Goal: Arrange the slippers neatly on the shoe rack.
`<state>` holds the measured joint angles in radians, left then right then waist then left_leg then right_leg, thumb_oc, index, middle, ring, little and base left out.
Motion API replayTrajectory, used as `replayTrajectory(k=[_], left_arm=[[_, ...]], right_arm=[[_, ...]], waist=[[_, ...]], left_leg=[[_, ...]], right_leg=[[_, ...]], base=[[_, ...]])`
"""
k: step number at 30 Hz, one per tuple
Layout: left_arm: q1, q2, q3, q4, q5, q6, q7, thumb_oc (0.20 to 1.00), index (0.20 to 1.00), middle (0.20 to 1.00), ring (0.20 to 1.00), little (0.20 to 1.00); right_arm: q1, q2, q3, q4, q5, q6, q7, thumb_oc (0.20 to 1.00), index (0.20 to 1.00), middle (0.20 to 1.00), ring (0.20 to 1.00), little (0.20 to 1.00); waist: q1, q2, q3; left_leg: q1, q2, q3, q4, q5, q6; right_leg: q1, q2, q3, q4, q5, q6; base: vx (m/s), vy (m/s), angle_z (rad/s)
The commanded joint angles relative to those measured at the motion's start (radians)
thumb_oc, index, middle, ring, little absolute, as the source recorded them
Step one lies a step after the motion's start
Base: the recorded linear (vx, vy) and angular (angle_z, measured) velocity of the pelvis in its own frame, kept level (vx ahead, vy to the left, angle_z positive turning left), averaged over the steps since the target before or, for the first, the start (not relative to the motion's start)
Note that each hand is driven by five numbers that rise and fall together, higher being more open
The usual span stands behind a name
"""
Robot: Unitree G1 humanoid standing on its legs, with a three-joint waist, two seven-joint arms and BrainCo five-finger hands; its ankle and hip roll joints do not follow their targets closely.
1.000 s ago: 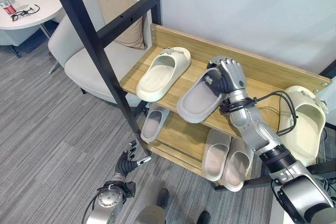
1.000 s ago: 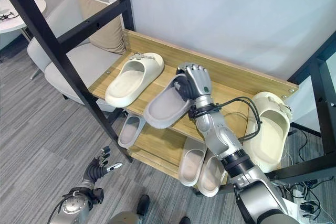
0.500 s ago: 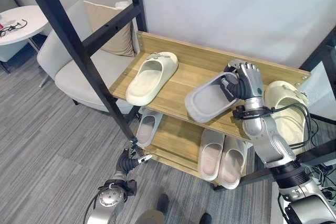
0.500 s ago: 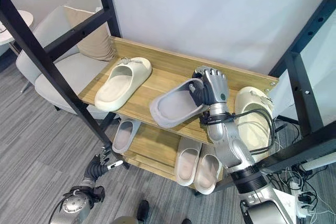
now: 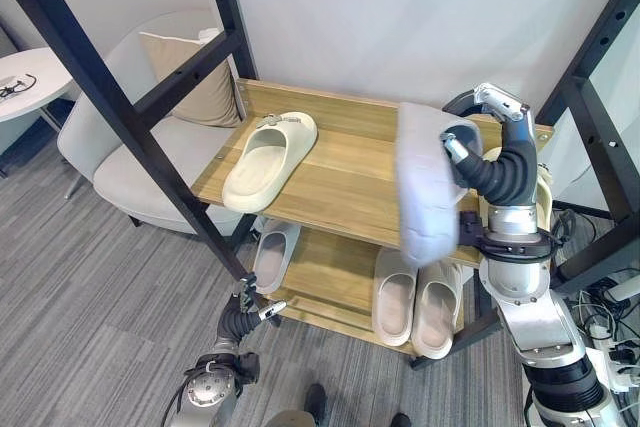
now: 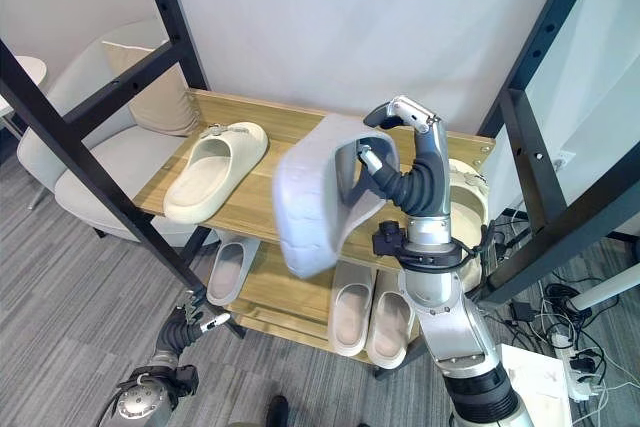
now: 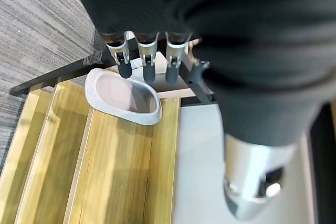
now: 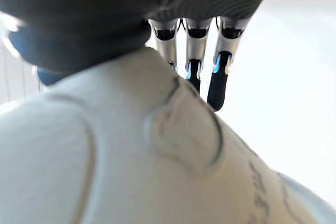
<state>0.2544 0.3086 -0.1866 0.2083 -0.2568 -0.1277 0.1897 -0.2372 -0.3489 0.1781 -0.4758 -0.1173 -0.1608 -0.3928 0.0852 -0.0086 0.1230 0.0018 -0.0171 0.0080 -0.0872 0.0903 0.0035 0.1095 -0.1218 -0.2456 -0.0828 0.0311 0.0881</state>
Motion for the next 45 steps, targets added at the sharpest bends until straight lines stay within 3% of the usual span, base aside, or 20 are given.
replayTrajectory(k=[1, 6, 10, 14, 17, 25, 31, 32, 37, 41, 45], left_arm=[[-0.038, 0.032, 0.035, -0.022, -0.019, -0.046, 0.013, 1.0, 1.0, 1.0, 1.0, 1.0], [-0.029, 0.023, 0.03, -0.006, -0.052, -0.038, 0.003, 1.0, 1.0, 1.0, 1.0, 1.0], [-0.025, 0.015, 0.031, 0.005, -0.068, -0.036, -0.005, 1.0, 1.0, 1.0, 1.0, 1.0], [-0.031, 0.009, 0.033, 0.006, -0.085, -0.044, -0.013, 1.0, 1.0, 1.0, 1.0, 1.0], [-0.043, 0.006, 0.042, 0.02, -0.096, -0.053, -0.008, 1.0, 1.0, 1.0, 1.0, 1.0], [-0.056, 0.017, 0.077, 0.03, -0.082, -0.075, -0.005, 1.0, 1.0, 1.0, 1.0, 1.0], [-0.061, 0.037, 0.134, 0.029, -0.06, -0.093, 0.012, 1.0, 1.0, 1.0, 1.0, 1.0], [-0.069, 0.05, 0.142, 0.015, -0.047, -0.099, 0.02, 1.0, 1.0, 1.0, 1.0, 1.0], [-0.157, 0.068, 0.118, -0.032, -0.044, -0.134, 0.051, 1.0, 1.0, 1.0, 1.0, 1.0], [-0.184, 0.058, 0.102, -0.045, -0.037, -0.152, 0.071, 1.0, 1.0, 1.0, 1.0, 1.0], [-0.211, 0.053, 0.08, -0.048, -0.025, -0.155, 0.08, 1.0, 1.0, 1.0, 1.0, 1.0]], right_arm=[[-0.034, 0.031, -0.008, -0.054, 0.219, -0.1, 0.046, 0.2, 0.2, 0.2, 0.2, 0.2], [-0.031, 0.108, 0.072, -0.071, 0.595, -0.162, 0.175, 0.2, 0.2, 0.2, 0.2, 0.2], [-0.043, 0.157, 0.168, -0.079, 0.873, -0.174, 0.296, 0.2, 0.2, 0.2, 0.2, 0.2], [-0.07, 0.193, 0.29, -0.039, 1.049, -0.135, 0.39, 0.2, 0.2, 0.2, 0.2, 0.2], [-0.061, 0.187, 0.374, 0.017, 1.087, -0.086, 0.437, 0.2, 0.2, 0.2, 0.2, 0.2], [-0.029, 0.154, 0.43, 0.13, 0.985, -0.028, 0.491, 0.2, 0.2, 0.2, 0.2, 0.2], [0.036, 0.063, 0.348, 0.141, 0.692, -0.061, 0.477, 0.2, 0.2, 0.2, 0.2, 0.2], [0.039, 0.04, 0.337, 0.148, 0.631, -0.072, 0.471, 0.2, 0.2, 0.2, 0.2, 0.2], [-0.01, -0.051, 0.341, 0.209, 0.396, -0.084, 0.429, 0.2, 0.2, 0.2, 0.2, 0.2], [-0.024, -0.075, 0.361, 0.289, 0.279, -0.075, 0.407, 0.2, 0.2, 0.2, 0.2, 0.2], [-0.031, -0.081, 0.386, 0.347, 0.201, -0.073, 0.397, 0.2, 0.2, 0.2, 0.2, 0.2]], waist=[[0.01, -0.009, -0.02], [0.02, -0.002, -0.021], [0.033, -0.001, -0.027], [0.056, -0.004, -0.03], [0.072, -0.008, -0.026], [0.106, -0.016, -0.015], [0.122, -0.029, 0.011], [0.126, -0.028, 0.044], [0.117, 0.019, 0.203], [0.113, 0.043, 0.215], [0.119, 0.047, 0.222]], left_leg=[[0.052, 0.045, 0.007, 0.0, -0.118, -0.032], [0.048, 0.05, 0.003, 0.0, -0.107, -0.04], [0.047, 0.056, -0.007, 0.0, -0.1, -0.049], [0.045, 0.058, -0.018, 0.0, -0.09, -0.057], [0.041, 0.061, -0.036, 0.0, -0.083, -0.065], [0.033, 0.065, -0.068, 0.0, -0.074, -0.076], [0.028, 0.079, -0.097, 0.006, -0.075, -0.081], [0.009, 0.085, -0.102, 0.031, -0.074, -0.079], [-0.22, 0.075, -0.134, 0.248, -0.092, -0.071], [-0.335, 0.068, -0.138, 0.317, -0.095, -0.068], [-0.364, 0.066, -0.152, 0.31, -0.087, -0.071]], right_leg=[[0.054, -0.023, 0.009, 0.013, -0.112, 0.031], [0.057, -0.021, -0.005, 0.015, -0.113, 0.026], [0.066, -0.019, -0.02, 0.016, -0.117, 0.022], [0.07, -0.019, -0.037, 0.022, -0.119, 0.017], [0.072, -0.017, -0.056, 0.027, -0.123, 0.011], [0.08, -0.014, -0.091, 0.028, -0.129, 0.009], [0.08, -0.003, -0.122, 0.052, -0.155, 0.006], [0.056, -0.004, -0.127, 0.094, -0.17, 0.003], [-0.169, -0.054, -0.132, 0.323, -0.205, -0.017], [-0.295, -0.074, -0.113, 0.419, -0.219, -0.014], [-0.314, -0.084, -0.119, 0.433, -0.236, -0.012]], base=[[-0.03, -0.025, 0.0], [-0.05, -0.034, 0.01], [-0.03, -0.03, 0.07], [-0.03, -0.026, 0.17], [-0.03, -0.024, 0.13], [-0.01, -0.013, 0.15], [0.01, -0.022, 0.17], [-0.24, -0.055, 0.16], [-0.35, 0.016, 0.25], [-0.16, 0.074, 0.06], [-0.02, 0.035, -0.01]])
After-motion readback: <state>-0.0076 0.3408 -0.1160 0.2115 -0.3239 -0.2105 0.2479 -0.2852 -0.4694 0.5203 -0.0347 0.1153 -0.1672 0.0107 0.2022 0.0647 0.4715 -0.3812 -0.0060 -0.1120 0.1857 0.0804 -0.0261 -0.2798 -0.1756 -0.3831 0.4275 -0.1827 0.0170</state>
